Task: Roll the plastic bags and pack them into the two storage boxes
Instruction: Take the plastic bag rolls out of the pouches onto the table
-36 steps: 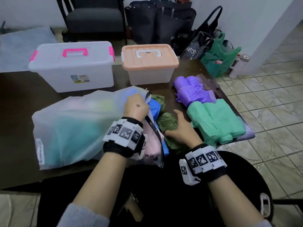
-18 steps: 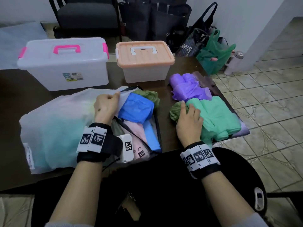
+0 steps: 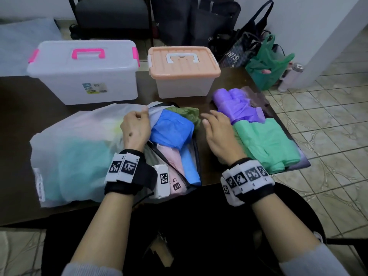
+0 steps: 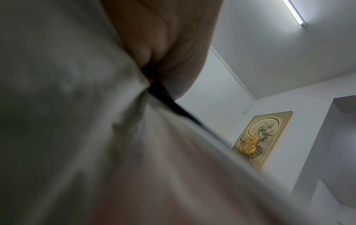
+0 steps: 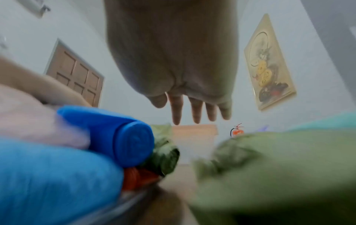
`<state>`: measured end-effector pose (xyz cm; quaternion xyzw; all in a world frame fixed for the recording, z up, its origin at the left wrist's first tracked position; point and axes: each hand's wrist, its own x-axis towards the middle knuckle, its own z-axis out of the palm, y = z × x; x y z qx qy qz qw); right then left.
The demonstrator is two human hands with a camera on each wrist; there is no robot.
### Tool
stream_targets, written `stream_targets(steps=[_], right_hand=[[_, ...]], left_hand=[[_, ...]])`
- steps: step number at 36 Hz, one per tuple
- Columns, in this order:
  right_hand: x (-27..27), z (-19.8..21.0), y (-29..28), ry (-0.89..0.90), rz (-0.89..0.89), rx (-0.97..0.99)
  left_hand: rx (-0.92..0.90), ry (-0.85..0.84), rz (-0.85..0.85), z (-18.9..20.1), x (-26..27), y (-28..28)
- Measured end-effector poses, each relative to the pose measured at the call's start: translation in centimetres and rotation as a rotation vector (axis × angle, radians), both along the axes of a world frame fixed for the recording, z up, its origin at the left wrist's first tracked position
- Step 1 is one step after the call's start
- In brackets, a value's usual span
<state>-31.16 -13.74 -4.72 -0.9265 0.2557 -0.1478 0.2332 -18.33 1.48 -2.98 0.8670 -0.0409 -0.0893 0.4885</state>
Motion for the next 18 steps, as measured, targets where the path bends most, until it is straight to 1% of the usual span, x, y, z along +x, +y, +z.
stream_targets(steps=[2,3,5,7,8,11,14,16,18], right_hand=[[1.9,0.6,0.1,-0.094,0.078,0.053],[2.8,0.9,0.1,-0.107,0.101,0.084],[4.4,1.5,-0.3,-0.075,0.104,0.199],[5.9,2.1,-0.8,-0.004,0.093,0.342],[6.5,2.3,-1.1,0.043,0.105,0.380],[8.1,2.5,-1.8,0.236,0.173,0.423],[9.1,2.5,-2.3,0.406,0.151,0.459],[9.4,2.3,-2.5,0.475,0.113,0.528],[9.4,1.9,-2.6,0.485,0.079,0.625]], left_hand=[[-0.001,0.016,0.006,-0.2,0.1,0.0],[0.000,0.023,0.006,-0.2,0.2,0.0],[0.006,0.037,0.003,-0.3,0.3,0.0],[0.003,0.048,0.003,-0.3,0.3,0.0],[-0.003,0.052,0.002,-0.4,0.2,0.0],[-0.020,0.062,0.001,-0.5,0.1,-0.1],[-0.023,0.061,-0.006,-0.4,-0.1,-0.2],[-0.010,0.054,-0.015,-0.3,-0.2,-0.4],[0.000,0.046,-0.023,-0.3,-0.2,-0.5]])
